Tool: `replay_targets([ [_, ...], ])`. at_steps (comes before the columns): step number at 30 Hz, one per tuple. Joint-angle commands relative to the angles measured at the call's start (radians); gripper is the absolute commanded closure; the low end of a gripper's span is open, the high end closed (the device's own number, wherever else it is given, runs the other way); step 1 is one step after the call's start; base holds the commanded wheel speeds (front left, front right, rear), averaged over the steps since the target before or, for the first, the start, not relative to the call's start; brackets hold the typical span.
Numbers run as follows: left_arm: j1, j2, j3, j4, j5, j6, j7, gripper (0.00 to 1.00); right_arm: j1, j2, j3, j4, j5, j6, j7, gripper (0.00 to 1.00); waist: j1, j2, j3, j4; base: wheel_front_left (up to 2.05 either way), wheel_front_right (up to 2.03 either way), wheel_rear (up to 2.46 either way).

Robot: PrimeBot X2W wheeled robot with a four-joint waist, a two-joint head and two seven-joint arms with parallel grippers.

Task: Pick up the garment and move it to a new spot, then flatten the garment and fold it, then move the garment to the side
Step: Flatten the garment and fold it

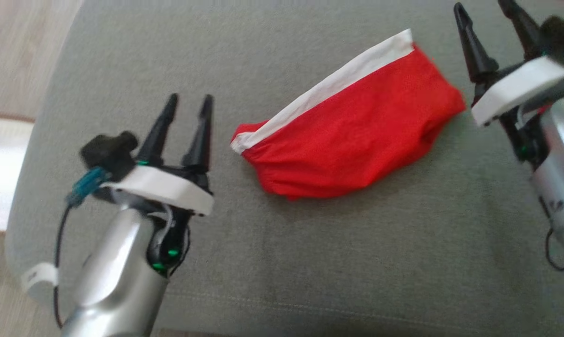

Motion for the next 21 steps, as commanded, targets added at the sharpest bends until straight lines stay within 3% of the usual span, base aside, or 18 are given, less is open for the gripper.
replay_targets([
  [1, 0.002, 0.013, 0.065, -0.049, 0.018, 0.008, -0.012, 0.0, 0.034, 0.017, -0.024, -0.042, -0.021, 0.003, -0.028, 0.0, 0.0001, 0.0, -0.043, -0.044, 0.0, 0.0, 0.0],
  [5, 0.063, -0.01, 0.155, -0.104, 0.044, 0.005, -0.012, 0.0, 0.145, 0.064, -0.13, -0.097, -0.103, 0.003, -0.071, 0.0, 0.0001, 0.0, -0.075, -0.079, 0.0, 0.0, 0.0],
  [13, 0.195, -0.051, 0.256, -0.162, 0.119, -0.026, -0.012, 0.0, 0.423, 0.217, -0.351, -0.253, -0.261, 0.003, -0.091, 0.0, 0.0001, 0.0, -0.128, -0.136, 0.0, 0.0, 0.0],
  [21, 0.298, -0.068, 0.276, -0.165, 0.176, -0.044, -0.012, 0.0, 0.608, 0.322, -0.437, -0.369, -0.362, 0.003, -0.074, 0.0, 0.0001, 0.0, -0.153, -0.168, 0.0, 0.0, 0.0],
])
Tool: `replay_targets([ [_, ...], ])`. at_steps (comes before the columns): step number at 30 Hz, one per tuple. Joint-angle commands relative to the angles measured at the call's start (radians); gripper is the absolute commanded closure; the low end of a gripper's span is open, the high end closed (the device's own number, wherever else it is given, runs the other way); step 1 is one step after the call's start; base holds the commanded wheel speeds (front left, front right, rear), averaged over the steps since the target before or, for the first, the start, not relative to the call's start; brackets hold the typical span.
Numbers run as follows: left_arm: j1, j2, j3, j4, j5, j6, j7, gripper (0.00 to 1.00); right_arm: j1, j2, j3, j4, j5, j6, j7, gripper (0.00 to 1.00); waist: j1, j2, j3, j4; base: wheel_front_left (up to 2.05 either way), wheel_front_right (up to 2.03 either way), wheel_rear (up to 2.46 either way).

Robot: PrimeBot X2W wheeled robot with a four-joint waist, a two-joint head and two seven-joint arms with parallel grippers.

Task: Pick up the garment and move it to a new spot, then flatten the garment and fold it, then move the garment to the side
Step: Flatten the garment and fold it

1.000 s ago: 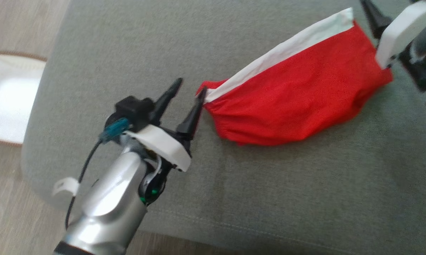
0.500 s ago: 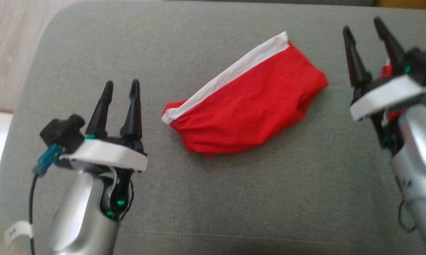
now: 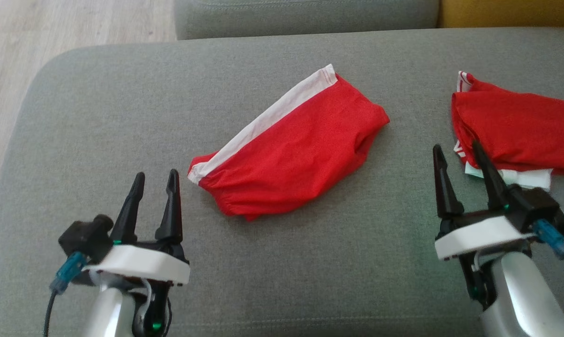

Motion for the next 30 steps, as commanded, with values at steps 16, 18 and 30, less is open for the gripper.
replay_targets([
  [16, -0.053, 0.001, -0.008, -0.04, -0.014, -0.013, -0.011, 0.0, -0.038, 0.049, -0.054, -0.038, 0.21, 0.003, 0.211, 0.0, 0.0001, -0.0001, 0.066, 0.073, 0.0, 0.0, 0.0],
  [18, -0.061, 0.001, -0.015, -0.036, -0.017, -0.015, -0.011, 0.0, -0.064, 0.049, -0.061, -0.019, 0.295, 0.003, 0.246, 0.0, 0.0001, -0.0001, 0.087, 0.093, 0.0, 0.0, 0.0],
  [30, -0.131, 0.001, -0.06, -0.03, -0.047, -0.022, -0.011, 0.0, -0.275, 0.05, -0.172, 0.216, 0.53, 0.003, 0.367, 0.0, 0.0001, -0.0001, 0.183, 0.228, 0.0, 0.0, 0.0],
])
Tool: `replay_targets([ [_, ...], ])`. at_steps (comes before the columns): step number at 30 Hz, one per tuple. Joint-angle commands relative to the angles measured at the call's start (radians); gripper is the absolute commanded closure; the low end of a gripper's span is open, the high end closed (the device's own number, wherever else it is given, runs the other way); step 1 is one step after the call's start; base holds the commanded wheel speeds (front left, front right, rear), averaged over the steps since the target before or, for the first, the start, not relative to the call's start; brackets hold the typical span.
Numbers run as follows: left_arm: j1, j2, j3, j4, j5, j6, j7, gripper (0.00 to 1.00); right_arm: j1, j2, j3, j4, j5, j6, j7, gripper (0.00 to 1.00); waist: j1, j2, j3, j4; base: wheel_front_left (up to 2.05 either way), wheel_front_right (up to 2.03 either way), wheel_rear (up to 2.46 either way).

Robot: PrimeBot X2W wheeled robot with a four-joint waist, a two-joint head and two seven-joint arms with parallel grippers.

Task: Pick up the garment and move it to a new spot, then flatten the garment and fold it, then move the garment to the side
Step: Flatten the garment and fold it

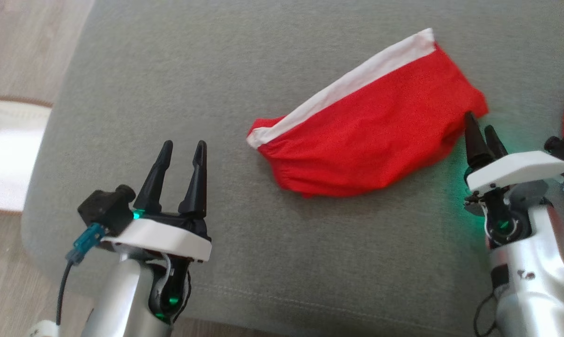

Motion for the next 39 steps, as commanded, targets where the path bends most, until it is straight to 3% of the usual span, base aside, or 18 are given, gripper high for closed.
replay_targets([
  [1, -0.035, 0.004, 0.029, -0.031, -0.01, -0.002, -0.011, 0.0, -0.052, 0.004, -0.001, 0.01, 0.007, 0.003, 0.015, 0.0, -0.0001, 0.0, 0.023, 0.036, 0.0, 0.0, 0.0],
  [10, -0.039, 0.004, 0.019, -0.031, -0.028, 0.005, -0.011, 0.0, -0.205, 0.004, -0.128, 0.271, -0.084, 0.003, 0.054, 0.0, -0.0001, 0.0, 0.037, 0.085, 0.0, 0.0, 0.0],
  [22, -0.059, 0.004, 0.002, -0.033, -0.047, 0.012, -0.011, 0.0, -0.352, 0.004, -0.16, 0.472, -0.198, 0.003, 0.068, 0.0, -0.0001, 0.0, 0.057, 0.114, 0.0, 0.0, 0.0],
  [23, -0.061, 0.004, 0.001, -0.033, -0.048, 0.012, -0.011, 0.0, -0.361, 0.004, -0.165, 0.485, -0.207, 0.003, 0.064, 0.13, -0.0001, 0.0, 0.058, 0.115, 0.0, 0.0, 0.0],
  [24, -0.062, 0.004, 0.001, -0.033, -0.049, 0.012, -0.011, 0.0, -0.37, 0.004, -0.168, 0.497, -0.213, 0.003, 0.061, 0.68, -0.0001, 0.0, 0.058, 0.116, 0.0, 0.0, 0.0],
  [25, -0.063, 0.004, 0.001, -0.032, -0.049, 0.013, -0.011, 0.0, -0.386, 0.004, -0.174, 0.513, -0.22, 0.003, 0.044, 1.0, -0.0001, 0.0, 0.057, 0.117, 0.0, 0.0, 0.0],
  [39, -0.042, 0.004, 0.011, -0.028, -0.033, 0.018, -0.011, 0.0, -0.357, 0.004, -0.173, 0.493, -0.137, 0.003, -0.133, 1.0, -0.0001, 0.0, -0.001, 0.042, 0.0, 0.0, 0.0],
])
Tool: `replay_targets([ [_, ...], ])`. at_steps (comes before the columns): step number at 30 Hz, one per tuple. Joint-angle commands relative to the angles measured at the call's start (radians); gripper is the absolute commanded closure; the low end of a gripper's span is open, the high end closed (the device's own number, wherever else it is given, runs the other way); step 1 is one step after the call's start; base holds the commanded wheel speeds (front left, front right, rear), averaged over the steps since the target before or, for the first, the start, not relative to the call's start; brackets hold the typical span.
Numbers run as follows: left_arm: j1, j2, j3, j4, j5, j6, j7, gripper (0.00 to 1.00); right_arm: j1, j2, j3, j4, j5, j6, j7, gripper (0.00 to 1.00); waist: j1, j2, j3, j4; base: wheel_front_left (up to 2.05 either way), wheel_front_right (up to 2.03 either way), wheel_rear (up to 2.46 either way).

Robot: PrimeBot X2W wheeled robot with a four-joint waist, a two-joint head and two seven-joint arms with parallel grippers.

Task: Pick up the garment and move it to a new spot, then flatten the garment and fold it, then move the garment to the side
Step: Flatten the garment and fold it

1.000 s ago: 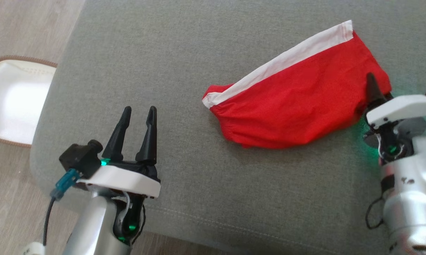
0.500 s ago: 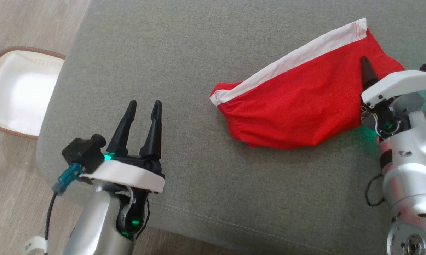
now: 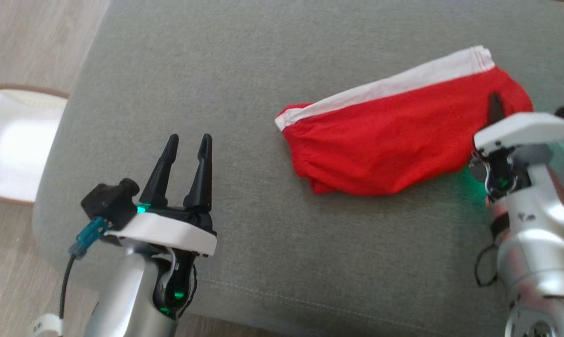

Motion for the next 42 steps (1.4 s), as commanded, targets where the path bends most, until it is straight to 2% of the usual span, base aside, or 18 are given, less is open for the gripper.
replay_targets([
  [1, -0.012, 0.008, 0.04, -0.03, 0.01, 0.007, -0.01, 0.0, 0.003, 0.019, 0.013, -0.034, 0.009, 0.004, -0.016, 1.0, -0.0001, 0.0, -0.017, -0.019, 0.0, 0.0, 0.0],
  [9, 0.022, 0.008, 0.051, -0.03, 0.028, 0.009, -0.01, 0.0, 0.149, 0.019, -0.029, -0.102, 0.079, 0.004, -0.096, 1.0, -0.0001, 0.0, -0.069, -0.084, 0.0, 0.0, 0.0],
  [15, 0.044, 0.008, 0.05, -0.031, 0.036, 0.008, -0.01, 0.0, 0.227, 0.019, 0.025, -0.142, 0.168, 0.004, -0.104, 1.0, -0.0001, 0.0, -0.087, -0.111, 0.0, 0.0, 0.0],
  [25, 0.044, 0.008, 0.034, -0.024, 0.044, 0.005, -0.01, 0.0, 0.228, 0.019, 0.19, -0.22, 0.285, 0.004, -0.151, 1.0, -0.0001, 0.0, -0.099, -0.097, 0.0, 0.0, 0.0],
  [34, 0.06, 0.008, 0.035, -0.019, 0.049, 0.008, -0.01, 0.0, 0.246, 0.019, 0.372, -0.367, 0.419, 0.004, -0.176, 1.0, -0.0001, 0.0, -0.121, -0.066, 0.0, 0.0, 0.0],
  [42, 0.072, 0.008, 0.027, -0.01, 0.051, 0.012, -0.01, 0.0, 0.304, 0.019, 0.605, -0.485, 0.502, 0.004, -0.17, 1.0, -0.0001, 0.0, -0.143, -0.036, 0.0, 0.0, 0.0],
])
